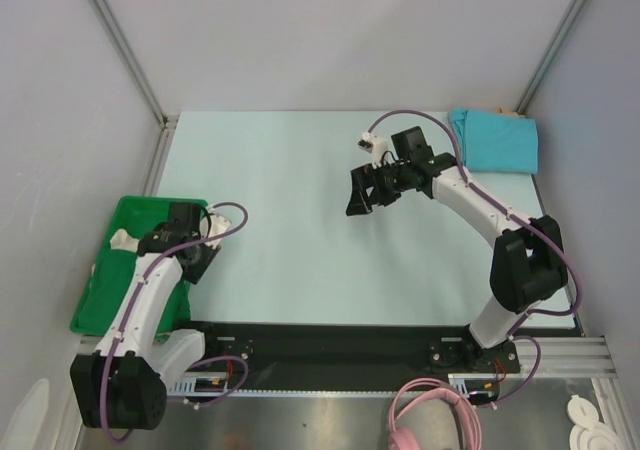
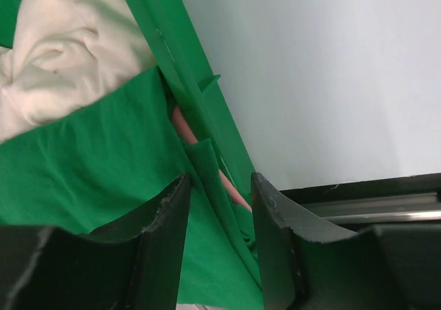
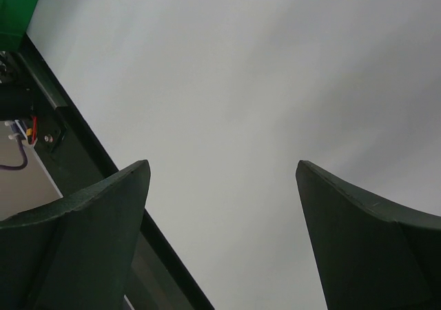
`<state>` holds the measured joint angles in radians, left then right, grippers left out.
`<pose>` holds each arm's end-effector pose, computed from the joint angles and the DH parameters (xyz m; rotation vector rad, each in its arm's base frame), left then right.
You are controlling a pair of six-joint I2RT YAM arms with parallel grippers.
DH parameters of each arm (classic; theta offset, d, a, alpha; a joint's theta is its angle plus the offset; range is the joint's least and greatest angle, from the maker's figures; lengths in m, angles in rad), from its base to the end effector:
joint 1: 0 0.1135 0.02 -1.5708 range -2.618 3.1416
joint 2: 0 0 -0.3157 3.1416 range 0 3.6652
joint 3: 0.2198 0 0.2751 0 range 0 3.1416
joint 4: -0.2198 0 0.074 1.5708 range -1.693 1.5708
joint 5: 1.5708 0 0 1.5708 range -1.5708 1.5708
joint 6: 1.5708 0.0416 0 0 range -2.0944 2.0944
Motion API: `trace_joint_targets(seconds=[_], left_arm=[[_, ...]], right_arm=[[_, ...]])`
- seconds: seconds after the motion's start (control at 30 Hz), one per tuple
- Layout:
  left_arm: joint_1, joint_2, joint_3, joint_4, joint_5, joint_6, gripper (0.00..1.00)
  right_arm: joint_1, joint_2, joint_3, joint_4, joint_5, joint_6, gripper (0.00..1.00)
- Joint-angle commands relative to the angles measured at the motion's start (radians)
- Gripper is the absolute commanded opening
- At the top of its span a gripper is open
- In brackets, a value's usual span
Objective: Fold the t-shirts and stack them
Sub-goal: Grab the tshirt from the pile
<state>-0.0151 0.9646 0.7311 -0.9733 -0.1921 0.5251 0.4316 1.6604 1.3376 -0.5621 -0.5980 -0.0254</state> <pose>0.1562 0.0056 0.2619 0.7022 2.7230 0.3926 0.3449 0.1846 0.3158 -0.8140 2.3151 0.9121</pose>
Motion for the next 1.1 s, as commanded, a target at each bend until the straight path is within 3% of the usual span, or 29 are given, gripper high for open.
trace_joint_targets(seconds=[0.0,0.3,0.4,0.43,0.47,0.53,0.6,0.67,0.83,1.03,1.07], left_arm=[[0.012,-0.003,-0.009,0.045,-0.038,0.027,0.45],[0.064,-0.003,-0.053,0.088,-0.084,0.041,0.40],[0.070,-0.010,-0.049,0.085,-0.075,0.033,0.24],[0.073,-0.013,-0.041,0.084,-0.070,0.030,0.13],[0.073,-0.013,-0.035,0.081,-0.066,0.029,0.08],[0.073,-0.018,-0.001,0.076,-0.053,0.021,0.01],[0.072,-0.018,0.043,0.056,-0.017,0.009,0.01],[0.073,0.002,0.167,0.000,0.051,-0.014,0.01],[0.066,0.092,0.494,-0.120,0.422,0.009,0.00],[-0.121,0.226,0.782,-0.149,0.483,-0.028,0.00],[-0.152,0.280,0.888,-0.168,0.485,-0.030,0.01]], right_arm=[[-0.013,-0.025,0.021,0.025,-0.039,0.021,0.93],[-0.016,-0.016,0.014,0.051,-0.054,0.021,0.92],[-0.016,-0.008,0.025,0.050,-0.052,0.021,0.92],[-0.019,-0.004,0.031,0.044,-0.054,0.021,0.92],[-0.017,-0.002,0.031,0.045,-0.057,0.021,0.92],[-0.017,-0.001,0.031,0.048,-0.056,0.042,0.91],[-0.019,-0.001,0.035,0.048,-0.059,0.032,0.91],[-0.017,-0.004,0.069,0.025,-0.052,-0.026,0.89],[-0.014,-0.024,0.149,0.042,0.022,-0.128,0.89],[-0.066,-0.034,0.222,0.149,0.127,-0.123,0.89],[-0.094,-0.027,0.239,0.151,0.130,-0.119,0.88]])
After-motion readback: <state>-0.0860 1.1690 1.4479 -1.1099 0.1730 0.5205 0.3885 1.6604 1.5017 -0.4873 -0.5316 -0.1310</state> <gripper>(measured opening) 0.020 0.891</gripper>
